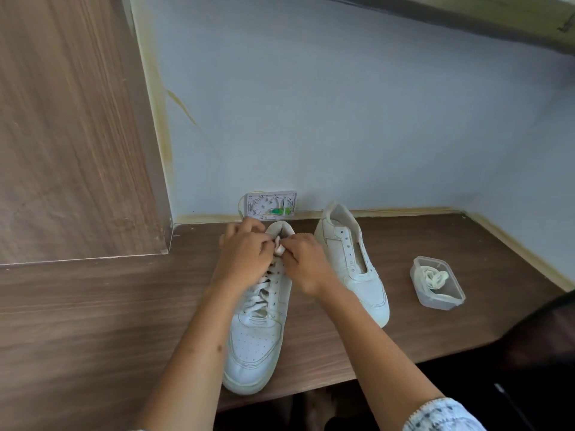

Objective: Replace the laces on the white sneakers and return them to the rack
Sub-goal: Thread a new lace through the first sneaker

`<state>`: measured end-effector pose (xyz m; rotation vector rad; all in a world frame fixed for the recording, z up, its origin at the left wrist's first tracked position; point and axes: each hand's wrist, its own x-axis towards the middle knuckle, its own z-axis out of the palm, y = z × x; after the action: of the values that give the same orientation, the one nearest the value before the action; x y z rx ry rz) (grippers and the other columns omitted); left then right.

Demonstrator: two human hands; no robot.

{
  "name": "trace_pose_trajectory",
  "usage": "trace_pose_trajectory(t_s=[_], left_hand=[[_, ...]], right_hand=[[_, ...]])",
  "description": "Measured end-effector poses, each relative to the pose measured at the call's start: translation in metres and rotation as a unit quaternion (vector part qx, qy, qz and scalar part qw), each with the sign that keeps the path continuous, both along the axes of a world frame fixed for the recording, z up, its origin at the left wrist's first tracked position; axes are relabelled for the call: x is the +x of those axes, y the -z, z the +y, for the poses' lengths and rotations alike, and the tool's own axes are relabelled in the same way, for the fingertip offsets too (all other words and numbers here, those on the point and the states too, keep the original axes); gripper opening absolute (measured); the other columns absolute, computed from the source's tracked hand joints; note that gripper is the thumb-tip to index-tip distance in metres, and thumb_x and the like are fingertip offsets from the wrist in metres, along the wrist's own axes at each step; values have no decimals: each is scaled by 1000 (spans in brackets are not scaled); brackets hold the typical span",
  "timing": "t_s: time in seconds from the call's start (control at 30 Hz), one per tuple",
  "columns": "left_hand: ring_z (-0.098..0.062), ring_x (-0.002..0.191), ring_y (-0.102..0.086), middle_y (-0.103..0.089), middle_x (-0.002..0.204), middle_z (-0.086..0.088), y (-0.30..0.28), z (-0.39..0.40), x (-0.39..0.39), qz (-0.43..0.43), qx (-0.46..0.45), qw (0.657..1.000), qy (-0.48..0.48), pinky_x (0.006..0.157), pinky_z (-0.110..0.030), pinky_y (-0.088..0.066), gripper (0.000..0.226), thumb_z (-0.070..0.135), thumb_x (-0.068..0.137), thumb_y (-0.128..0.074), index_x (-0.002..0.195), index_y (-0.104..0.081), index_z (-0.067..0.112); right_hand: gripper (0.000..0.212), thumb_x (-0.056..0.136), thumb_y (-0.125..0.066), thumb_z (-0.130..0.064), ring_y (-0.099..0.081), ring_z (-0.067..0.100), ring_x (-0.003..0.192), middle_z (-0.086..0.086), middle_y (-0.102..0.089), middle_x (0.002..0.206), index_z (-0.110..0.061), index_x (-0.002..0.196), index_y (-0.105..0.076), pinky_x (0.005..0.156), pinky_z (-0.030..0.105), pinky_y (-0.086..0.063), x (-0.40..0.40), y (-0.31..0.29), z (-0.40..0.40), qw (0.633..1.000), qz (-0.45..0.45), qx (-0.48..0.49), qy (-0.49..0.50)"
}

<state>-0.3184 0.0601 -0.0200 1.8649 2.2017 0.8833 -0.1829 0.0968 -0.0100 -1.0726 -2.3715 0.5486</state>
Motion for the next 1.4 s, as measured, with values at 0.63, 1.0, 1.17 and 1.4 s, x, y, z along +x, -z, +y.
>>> trace_pose_trajectory(t_s=[0.63, 1.0, 1.17, 1.4], left_hand=[[-6, 114, -44, -55, 124, 22, 12, -1, -1, -56, 110, 989, 82, 95, -34, -34, 52, 57, 95, -21, 121, -59, 33], [-10, 98, -61, -60, 102, 10, 13, -9, -18, -226, 130, 964, 58, 89, -30, -48, 47, 49, 102, -28, 111, -66, 23], [-6, 97, -59, -58, 104, 9, 26, -15, -24, -180, 85, 978, 67, 82, -23, -47, 32, 36, 101, -39, 111, -67, 26], [-1, 114, -50, -47, 125, 10, 20, -33, -23, -274, -14, 956, 108, 102, -31, -44, 46, 47, 89, -62, 132, -52, 34]], right_hand=[[14, 90, -64, -3, -63, 0, 78, -5, -70, 84, -10, 98, -73, 66, 6, -46, 16, 1, 4, 964, 192, -88, 160], [32, 99, -42, -9, -63, 26, 99, 7, -68, 106, -12, 125, -60, 89, 42, -49, 2, 11, 3, 999, 32, 24, -29], [30, 94, -43, 4, -62, 13, 90, -1, -57, 107, -10, 112, -63, 82, 19, -49, 13, -5, 5, 978, 199, 26, 63], [41, 103, -36, -33, -42, 20, 131, 1, -51, 140, -18, 139, -49, 110, 35, -31, 18, 9, 2, 997, 68, 40, 17]])
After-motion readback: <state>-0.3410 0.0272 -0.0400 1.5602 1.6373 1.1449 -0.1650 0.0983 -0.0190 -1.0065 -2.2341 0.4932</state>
